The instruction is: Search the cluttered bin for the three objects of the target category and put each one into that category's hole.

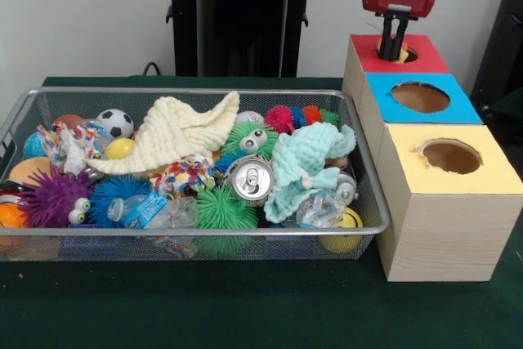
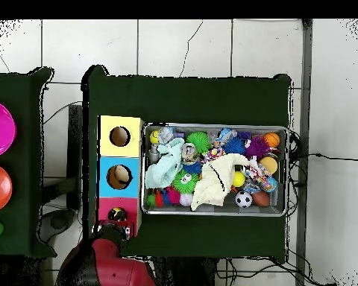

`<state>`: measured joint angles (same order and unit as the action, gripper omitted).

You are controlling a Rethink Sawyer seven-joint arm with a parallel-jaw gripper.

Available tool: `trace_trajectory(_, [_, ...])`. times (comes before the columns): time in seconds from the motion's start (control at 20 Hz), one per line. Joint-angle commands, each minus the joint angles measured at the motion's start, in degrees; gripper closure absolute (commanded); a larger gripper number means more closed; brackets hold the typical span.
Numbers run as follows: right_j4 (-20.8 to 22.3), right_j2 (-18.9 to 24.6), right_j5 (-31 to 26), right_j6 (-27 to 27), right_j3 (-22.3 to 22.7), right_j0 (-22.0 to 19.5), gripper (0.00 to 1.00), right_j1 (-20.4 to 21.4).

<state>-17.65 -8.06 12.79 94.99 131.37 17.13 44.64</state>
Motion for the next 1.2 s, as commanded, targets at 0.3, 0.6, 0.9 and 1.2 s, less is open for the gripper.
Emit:
trace_trajectory(0.3, [-4.5,6.5,-4.4,16.1,2.0,4.1,1.00,-7.2])
trace_trajectory(0.6, [-2.4,8.8,0.6,16.1,1.6,1.2,1.00,-11.0])
trace_trajectory(0.9, [-3.2,7.9,-1.6,14.3,1.8,1.3,1.00,-9.1])
trace_trajectory(1.2, [-4.2,4.7,-11.1,11.4,2.9,2.0,1.00,-0.6])
